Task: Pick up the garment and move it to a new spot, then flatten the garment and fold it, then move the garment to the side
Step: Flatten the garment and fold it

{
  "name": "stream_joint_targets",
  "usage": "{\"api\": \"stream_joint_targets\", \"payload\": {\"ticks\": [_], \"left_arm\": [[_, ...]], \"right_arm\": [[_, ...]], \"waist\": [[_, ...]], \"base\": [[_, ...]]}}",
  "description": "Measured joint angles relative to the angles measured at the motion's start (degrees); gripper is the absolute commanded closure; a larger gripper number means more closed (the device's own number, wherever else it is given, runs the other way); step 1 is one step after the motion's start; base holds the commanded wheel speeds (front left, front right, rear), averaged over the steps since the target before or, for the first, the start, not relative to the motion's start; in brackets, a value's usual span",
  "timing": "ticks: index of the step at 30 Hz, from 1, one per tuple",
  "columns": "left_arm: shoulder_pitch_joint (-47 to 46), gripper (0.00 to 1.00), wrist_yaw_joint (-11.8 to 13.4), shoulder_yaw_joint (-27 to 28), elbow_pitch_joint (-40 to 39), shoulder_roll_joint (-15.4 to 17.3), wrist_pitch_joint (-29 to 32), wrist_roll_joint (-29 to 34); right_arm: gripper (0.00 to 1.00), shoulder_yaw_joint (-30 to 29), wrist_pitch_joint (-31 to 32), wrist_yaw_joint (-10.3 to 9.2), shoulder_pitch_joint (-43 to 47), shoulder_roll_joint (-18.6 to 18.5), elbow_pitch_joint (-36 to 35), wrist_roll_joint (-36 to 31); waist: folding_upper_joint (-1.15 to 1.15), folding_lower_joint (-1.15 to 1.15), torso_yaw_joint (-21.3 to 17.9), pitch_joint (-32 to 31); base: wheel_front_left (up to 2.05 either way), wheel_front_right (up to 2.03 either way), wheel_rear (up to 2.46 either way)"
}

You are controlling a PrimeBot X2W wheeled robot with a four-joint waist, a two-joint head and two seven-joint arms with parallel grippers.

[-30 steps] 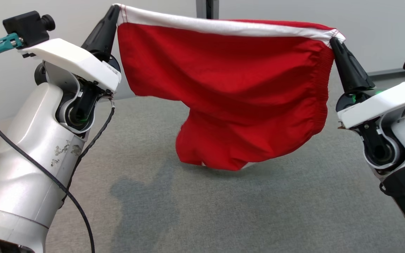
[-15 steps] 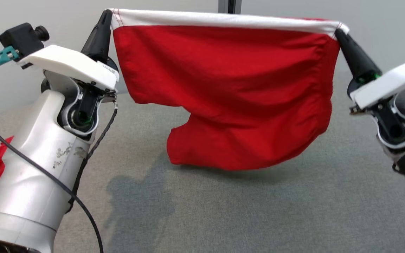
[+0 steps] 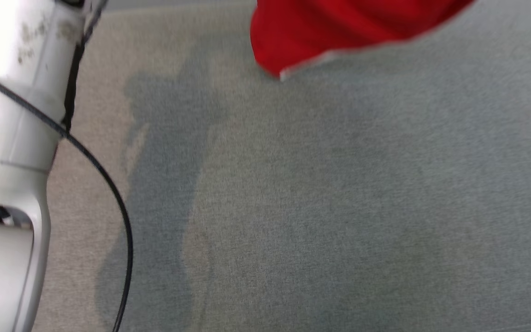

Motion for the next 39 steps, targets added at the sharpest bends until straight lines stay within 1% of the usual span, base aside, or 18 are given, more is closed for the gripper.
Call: {"api": "stream_joint_targets", "payload": {"ticks": [1, 2, 3, 4, 5, 7, 9, 11, 13, 16, 20, 23, 26, 32, 39], "left_arm": [[-2.3, 1.0, -0.2, 0.3, 0.8, -0.5, -1.9, 0.5], [-4.4, 1.0, -0.7, 0.6, 1.3, -1.2, -3.7, 0.8], [-6.2, 1.0, -1.2, 1.2, 1.8, -1.9, -5.0, 0.9], [-7.9, 1.0, -1.8, 1.9, 2.1, -2.5, -6.1, 0.9], [-9.2, 1.0, -2.4, 2.5, 2.2, -3.2, -6.9, 0.9], [-11.2, 1.0, -3.4, 3.5, 2.2, -3.9, -7.6, 2.4], [-11.7, 1.0, -4.0, 6.4, 1.0, -4.3, -7.7, 4.0], [-11.6, 1.0, -4.4, 8.6, -0.6, -4.6, -7.8, 7.2], [-10.4, 1.0, -4.6, 9.3, -0.8, -4.9, -7.9, 9.4], [-6.3, 1.0, -4.7, 9.5, 0.5, -5.8, -7.9, 11.7], [-2.1, 1.0, -4.9, 9.1, 3.2, -5.7, -7.9, 14.3], [1.6, 1.0, -4.9, 7.6, 5.1, -5.9, -7.9, 13.3], [3.4, 1.0, -4.9, 6.4, 6.1, -5.7, -7.9, 12.1], [9.1, 1.0, -4.9, 1.6, 8.2, -3.1, -7.1, 11.7], [16.5, 1.0, -4.9, -5.5, 6.9, -0.3, -6.2, 11.6]], "right_arm": [[1.0, -0.2, -0.3, 0.01, -2.1, 0.3, -0.3, -1.7], [1.0, -2.3, -0.3, 0.04, -3.8, 0.7, -0.9, -3.8], [1.0, -5.0, -0.3, -0.04, -4.9, 1.0, -2.8, -6.0], [1.0, -7.7, -0.4, -0.02, -5.5, 0.9, -5.9, -9.5], [1.0, -9.2, -0.6, 0.02, -5.5, 1.1, -7.2, -12.1], [1.0, -11.4, -0.6, -0.04, -3.3, 1.8, -9.5, -16.8], [1.0, -14.1, -0.6, 0.0, -0.8, 2.4, -13.6, -20.6], [1.0, -17.8, -0.6, 0.02, 0.5, 2.8, -15.9, -22.4], [1.0, -19.2, -0.6, 0.01, 3.7, 2.9, -16.6, -23.0], [1.0, -18.5, -0.6, 0.01, 8.5, 2.9, -15.3, -23.2], [1.0, -18.3, -0.6, 0.01, 13.7, 3.2, -13.5, -21.9], [1.0, -16.6, -0.6, 0.01, 17.5, 3.6, -12.6, -20.6], [1.0, -14.7, -0.6, 0.01, 20.1, 3.5, -12.7, -19.2], [1.0, -10.2, -0.6, 0.01, 26.2, 3.1, -12.9, -16.3], [1.0, -4.2, -0.6, 0.01, 32.0, 2.2, -11.3, -12.3]], "waist": [[0.0, 0.0, 0.0, 1.6], [0.0, 0.0, 0.1, 3.2], [0.0, 0.0, 0.2, 4.7], [0.0, 0.0, 0.3, 6.2], [0.0, 0.0, 0.4, 7.5], [0.0, 0.0, 0.6, 10.1], [0.0, 0.0, 1.0, 12.2], [0.0, 0.01, 1.4, 14.0], [0.0, 0.0, 1.9, 15.5], [0.0, 0.0, 2.9, 16.9], [0.0, 0.0, 4.1, 17.9], [0.0, 0.0, 4.3, 17.1], [0.0, 0.0, 4.5, 15.8], [0.0, 0.0, 4.8, 12.0], [0.0, 0.0, 4.7, 6.6]], "base": [[0.0, 0.0, 0.0], [0.0, 0.0, 0.0], [0.0, 0.0, 0.0], [0.0, 0.0, 0.0], [0.0, 0.0, 0.0], [0.0, 0.0, 0.0], [0.0, 0.0, 0.0], [0.0, 0.0, 0.0], [0.0, 0.0, 0.0], [0.0, 0.0, 0.0], [0.0, 0.0, 0.0], [0.0, 0.0, 0.0], [0.0, 0.0, 0.0], [0.0, 0.0, 0.0], [0.0, 0.0, 0.0]]}}
